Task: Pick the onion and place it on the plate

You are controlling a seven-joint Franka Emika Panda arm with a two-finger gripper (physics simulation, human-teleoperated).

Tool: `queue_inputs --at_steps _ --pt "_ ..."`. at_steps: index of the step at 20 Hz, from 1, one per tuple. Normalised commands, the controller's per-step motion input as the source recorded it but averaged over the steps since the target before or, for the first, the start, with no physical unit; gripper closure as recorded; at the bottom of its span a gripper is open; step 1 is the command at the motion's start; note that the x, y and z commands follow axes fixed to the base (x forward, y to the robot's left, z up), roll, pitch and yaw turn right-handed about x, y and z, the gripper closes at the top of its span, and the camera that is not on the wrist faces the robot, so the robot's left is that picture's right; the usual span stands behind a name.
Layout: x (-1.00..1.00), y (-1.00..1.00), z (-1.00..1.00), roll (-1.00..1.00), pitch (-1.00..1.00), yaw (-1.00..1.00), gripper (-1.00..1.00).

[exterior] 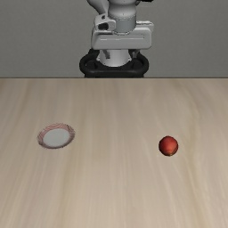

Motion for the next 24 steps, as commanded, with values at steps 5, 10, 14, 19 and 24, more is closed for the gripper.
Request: queue_inputs --at_steps 5,10,14,19,24 --pt "0.0 1.0 0.0 0.0 0.0 0.0 -1.0" --pt "0.0 1.0 0.0 0.0 0.0 0.0 -1.0" --pt "0.5 0.5 0.0 0.0 0.0 0.0 -1.0" --pt "1.0 0.0 0.0 0.0 0.0 0.0 -1.0" --pt "1.0 0.0 0.0 0.0 0.0 0.0 -1.0"
